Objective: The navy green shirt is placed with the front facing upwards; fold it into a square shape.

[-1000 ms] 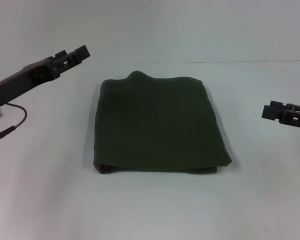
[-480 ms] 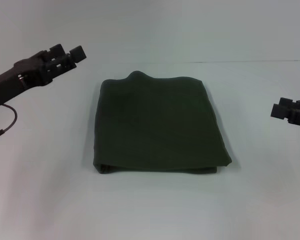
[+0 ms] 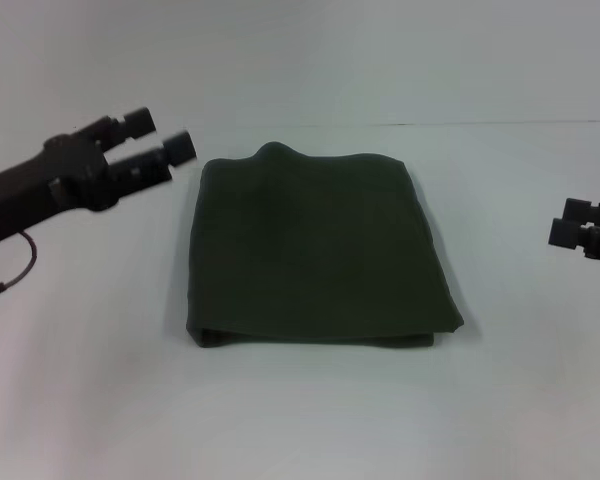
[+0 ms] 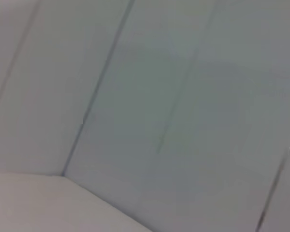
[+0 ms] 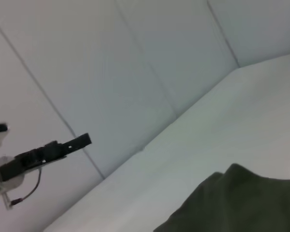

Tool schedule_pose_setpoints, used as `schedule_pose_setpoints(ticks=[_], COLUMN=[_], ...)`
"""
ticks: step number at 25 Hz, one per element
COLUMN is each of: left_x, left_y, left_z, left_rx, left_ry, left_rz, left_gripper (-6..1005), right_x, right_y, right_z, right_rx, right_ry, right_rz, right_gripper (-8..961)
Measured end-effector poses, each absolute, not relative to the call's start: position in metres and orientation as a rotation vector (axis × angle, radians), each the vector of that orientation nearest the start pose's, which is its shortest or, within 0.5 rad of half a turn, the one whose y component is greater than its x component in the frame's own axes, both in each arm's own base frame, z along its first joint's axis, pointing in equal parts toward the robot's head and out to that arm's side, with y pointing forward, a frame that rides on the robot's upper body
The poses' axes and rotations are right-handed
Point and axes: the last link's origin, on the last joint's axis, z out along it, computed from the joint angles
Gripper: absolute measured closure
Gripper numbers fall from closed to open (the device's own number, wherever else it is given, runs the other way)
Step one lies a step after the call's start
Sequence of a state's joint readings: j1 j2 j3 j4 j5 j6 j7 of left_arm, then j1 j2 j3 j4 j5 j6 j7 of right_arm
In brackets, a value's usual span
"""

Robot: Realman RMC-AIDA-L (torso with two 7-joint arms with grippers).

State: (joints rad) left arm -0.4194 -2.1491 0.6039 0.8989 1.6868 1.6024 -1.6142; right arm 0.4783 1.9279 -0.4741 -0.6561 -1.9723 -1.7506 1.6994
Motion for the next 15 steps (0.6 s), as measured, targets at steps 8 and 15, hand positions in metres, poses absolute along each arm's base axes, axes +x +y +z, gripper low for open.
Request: schedule_pose_setpoints(ticks=[8, 15], left_x=[-0.24, -0.24], left_y=[0.317, 0.308], left_z=[0.051, 0.038], left_rx=[-2.504, -2.638], left_ry=[-0.664, -0.661], left_rz=[-1.057, -0.972], left_gripper=[95, 94], right_x=[0.286, 0.275], right_y=[0.314, 0.311], right_z=[0.078, 0.061], right_rx=[-2.626, -2.782], right_ry=[0.911, 0.838], right_rz=[0.893, 0.786], right_gripper=[38, 38])
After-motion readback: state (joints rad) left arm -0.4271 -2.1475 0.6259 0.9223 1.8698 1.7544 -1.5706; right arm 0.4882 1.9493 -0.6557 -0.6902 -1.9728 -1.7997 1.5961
